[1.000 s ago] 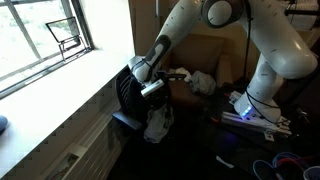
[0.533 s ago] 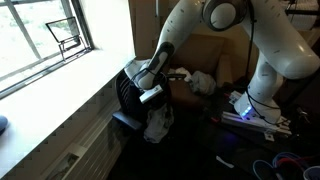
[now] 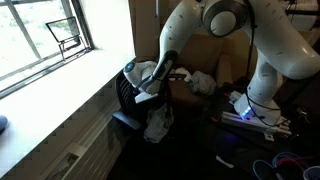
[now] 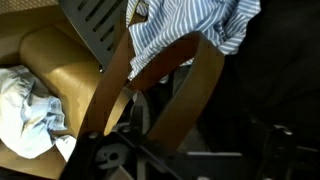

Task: Pick up the belt from the armchair and move it to the couch

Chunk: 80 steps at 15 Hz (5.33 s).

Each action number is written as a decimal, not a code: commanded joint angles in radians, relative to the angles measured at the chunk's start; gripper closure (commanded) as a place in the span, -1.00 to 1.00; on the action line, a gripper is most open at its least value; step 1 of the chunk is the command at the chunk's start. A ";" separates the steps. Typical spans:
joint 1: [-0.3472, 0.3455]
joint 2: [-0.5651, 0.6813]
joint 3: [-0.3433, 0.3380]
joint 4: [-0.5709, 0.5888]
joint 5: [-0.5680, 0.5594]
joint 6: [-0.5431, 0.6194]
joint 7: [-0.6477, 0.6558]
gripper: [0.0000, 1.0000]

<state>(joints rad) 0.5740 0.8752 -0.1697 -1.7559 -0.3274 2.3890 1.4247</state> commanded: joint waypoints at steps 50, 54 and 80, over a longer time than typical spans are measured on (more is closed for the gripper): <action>-0.215 -1.113 -0.275 -1.014 -0.756 0.287 1.077 0.90; -0.294 -1.140 -0.280 -0.980 -0.847 0.156 1.204 0.98; -1.138 -1.045 -0.343 -0.663 -0.512 0.321 1.114 0.47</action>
<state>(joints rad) -0.5346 -0.1725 -0.5403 -2.4191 -0.8514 2.7071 2.5473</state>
